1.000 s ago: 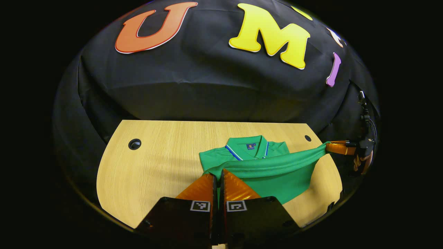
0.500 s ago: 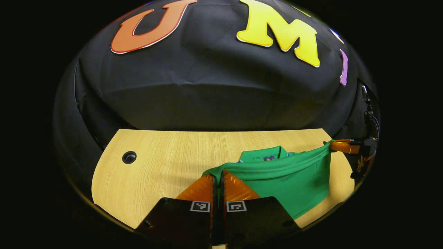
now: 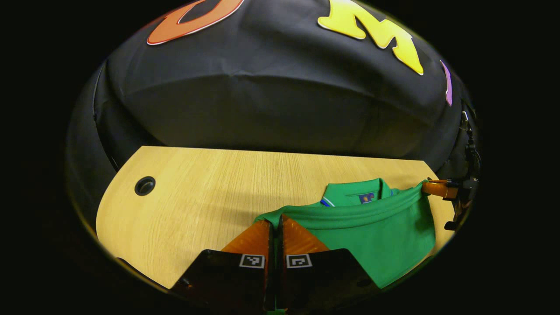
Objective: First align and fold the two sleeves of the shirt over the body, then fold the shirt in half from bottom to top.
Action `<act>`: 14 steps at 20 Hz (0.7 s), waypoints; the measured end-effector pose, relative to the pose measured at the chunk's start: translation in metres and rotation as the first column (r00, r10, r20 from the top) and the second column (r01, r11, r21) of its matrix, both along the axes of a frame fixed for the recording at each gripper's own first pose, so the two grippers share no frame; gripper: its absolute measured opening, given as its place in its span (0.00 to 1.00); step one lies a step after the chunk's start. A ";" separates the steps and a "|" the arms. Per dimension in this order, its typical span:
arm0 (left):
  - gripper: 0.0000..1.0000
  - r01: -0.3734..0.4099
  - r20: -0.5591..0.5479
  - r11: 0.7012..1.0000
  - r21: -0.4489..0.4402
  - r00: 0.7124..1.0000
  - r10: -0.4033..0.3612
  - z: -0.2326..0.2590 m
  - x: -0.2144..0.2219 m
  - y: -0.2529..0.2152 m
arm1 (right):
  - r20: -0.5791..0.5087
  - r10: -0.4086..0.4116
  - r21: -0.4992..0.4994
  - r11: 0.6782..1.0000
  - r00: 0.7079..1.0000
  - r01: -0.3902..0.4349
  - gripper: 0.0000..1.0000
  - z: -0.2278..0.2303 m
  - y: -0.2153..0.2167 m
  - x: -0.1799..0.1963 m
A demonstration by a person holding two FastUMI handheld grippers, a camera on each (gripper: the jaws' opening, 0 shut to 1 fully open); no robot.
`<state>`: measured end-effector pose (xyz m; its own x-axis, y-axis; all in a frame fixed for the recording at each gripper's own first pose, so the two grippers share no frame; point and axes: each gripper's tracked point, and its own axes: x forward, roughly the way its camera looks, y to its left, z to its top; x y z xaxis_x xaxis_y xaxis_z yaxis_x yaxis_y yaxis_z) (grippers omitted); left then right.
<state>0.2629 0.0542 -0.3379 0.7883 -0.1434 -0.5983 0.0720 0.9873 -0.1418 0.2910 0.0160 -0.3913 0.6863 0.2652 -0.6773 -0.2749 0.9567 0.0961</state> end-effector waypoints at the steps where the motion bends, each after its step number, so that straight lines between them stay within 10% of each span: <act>1: 0.04 -0.003 -0.009 1.000 0.007 1.000 0.003 -0.007 -0.001 0.001 | -0.002 -0.003 -0.010 1.000 1.000 0.003 0.01 -0.004 0.000 0.002; 7: 0.30 -0.021 -0.035 1.000 -0.017 0.999 0.020 -0.011 -0.006 0.000 | -0.003 -0.049 -0.015 0.999 0.999 0.049 0.08 0.001 -0.008 0.002; 8: 0.58 -0.019 -0.041 0.999 -0.034 0.999 0.018 -0.009 -0.010 -0.001 | 0.006 -0.060 -0.020 0.998 0.998 0.060 0.22 0.004 -0.012 0.002; 10: 0.85 -0.040 -0.049 0.997 -0.060 0.998 0.037 -0.003 -0.016 0.000 | 0.018 -0.068 -0.003 0.998 0.998 0.068 0.42 0.016 -0.013 0.002; 11: 0.75 -0.061 -0.050 0.996 -0.066 0.997 0.057 0.001 -0.020 0.004 | 0.027 -0.076 -0.009 0.997 0.997 0.076 0.56 0.023 -0.016 0.000; 12: 0.92 -0.077 -0.043 0.994 -0.076 0.996 0.074 0.009 -0.023 0.007 | 0.042 -0.083 -0.012 0.996 0.996 0.083 0.69 0.031 -0.019 -0.002; 14: 0.92 -0.097 -0.010 0.989 -0.109 0.995 0.097 0.032 -0.028 0.009 | 0.079 -0.088 -0.026 0.996 0.993 0.091 0.69 0.053 -0.023 -0.009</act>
